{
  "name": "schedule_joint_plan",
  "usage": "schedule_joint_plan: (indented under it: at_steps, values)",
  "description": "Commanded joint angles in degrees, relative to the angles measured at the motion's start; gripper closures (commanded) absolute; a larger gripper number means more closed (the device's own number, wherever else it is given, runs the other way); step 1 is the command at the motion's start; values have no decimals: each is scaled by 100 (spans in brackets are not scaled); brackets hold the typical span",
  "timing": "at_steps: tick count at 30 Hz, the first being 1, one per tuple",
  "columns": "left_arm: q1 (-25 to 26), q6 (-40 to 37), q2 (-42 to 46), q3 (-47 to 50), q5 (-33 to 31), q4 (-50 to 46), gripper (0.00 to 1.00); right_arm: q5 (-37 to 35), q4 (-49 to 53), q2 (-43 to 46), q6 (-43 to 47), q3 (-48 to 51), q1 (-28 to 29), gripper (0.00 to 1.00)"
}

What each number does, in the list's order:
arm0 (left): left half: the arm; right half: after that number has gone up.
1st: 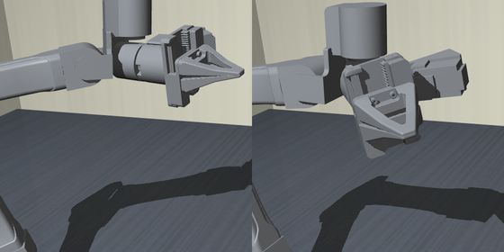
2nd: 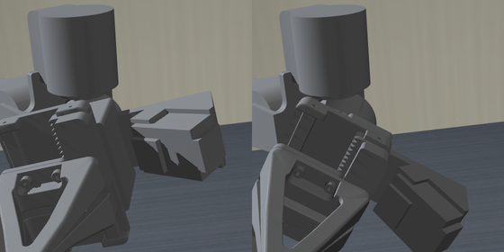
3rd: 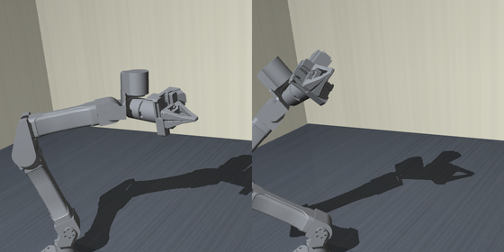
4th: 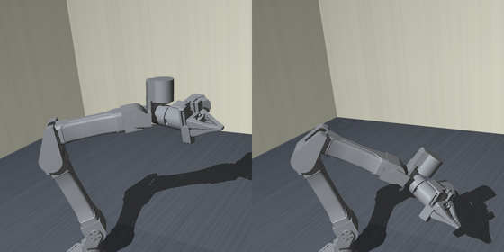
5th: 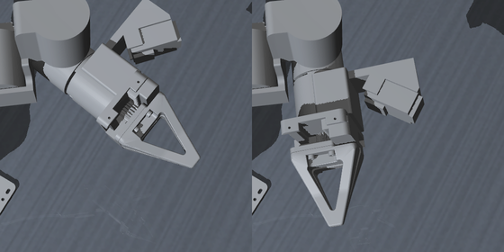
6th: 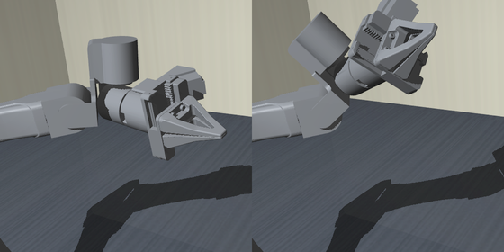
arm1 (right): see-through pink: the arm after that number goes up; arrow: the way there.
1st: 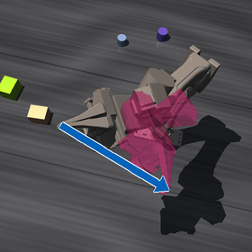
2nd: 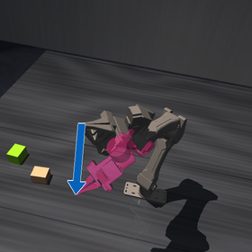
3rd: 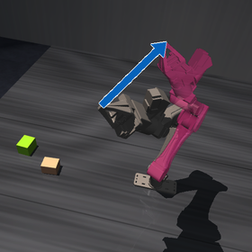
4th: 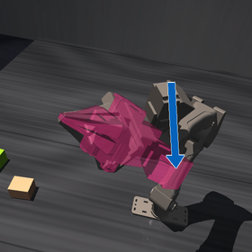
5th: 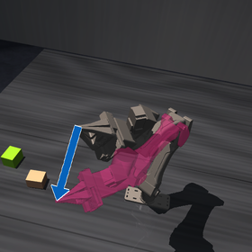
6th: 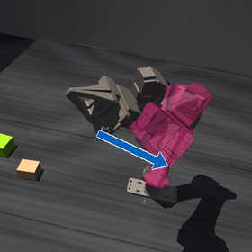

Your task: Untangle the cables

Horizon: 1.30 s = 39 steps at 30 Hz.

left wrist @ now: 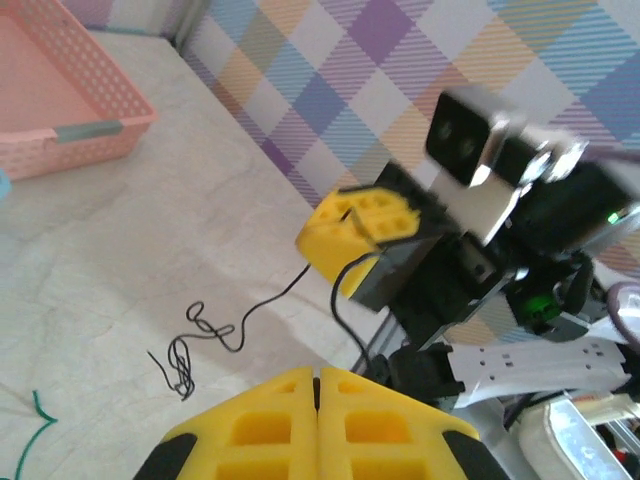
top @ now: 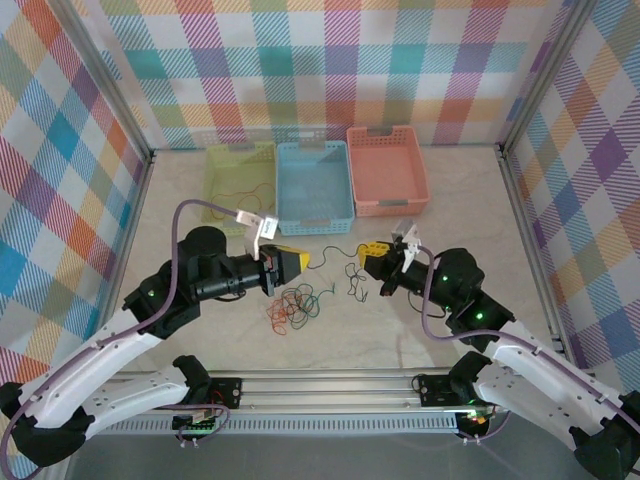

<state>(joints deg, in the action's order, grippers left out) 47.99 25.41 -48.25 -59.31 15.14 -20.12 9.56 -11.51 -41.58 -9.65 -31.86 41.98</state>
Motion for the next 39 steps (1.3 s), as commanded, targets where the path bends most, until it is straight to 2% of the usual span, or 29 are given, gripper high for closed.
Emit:
schedule_joint_plan:
  at_steps: [1,4,13,14,17,20,24,28,32,39]
  values:
    - [67,-282,163,-721,-629,-218,100,-361,-107,-110,367,356,-28,100]
    - [65,-364,13,-1326,-724,-236,100,-401,-312,-354,428,567,-23,100]
    - [66,-416,-843,-2731,-224,-291,100,94,-513,-866,581,606,-23,100]
    - [67,-408,-935,-2849,-157,-302,100,107,-541,-882,603,606,-23,98]
    - [62,-366,-1178,-3201,16,-345,100,98,-634,-929,626,602,-25,72]
    - [62,-318,-1435,-3595,170,-451,100,206,-703,-1021,689,514,-22,51]
    - [70,-327,-1765,-4061,297,-654,100,597,-854,-1212,749,341,-27,36]
    - [62,-400,-2057,-4585,332,-927,100,1112,-1178,-1410,876,229,-25,29]
    - [64,-474,-2304,-5135,345,-1191,100,1280,-1404,-1658,1071,173,-15,22]
    - [62,-565,-2669,-6023,358,-1571,100,2049,-1688,-2255,1196,229,-14,18]
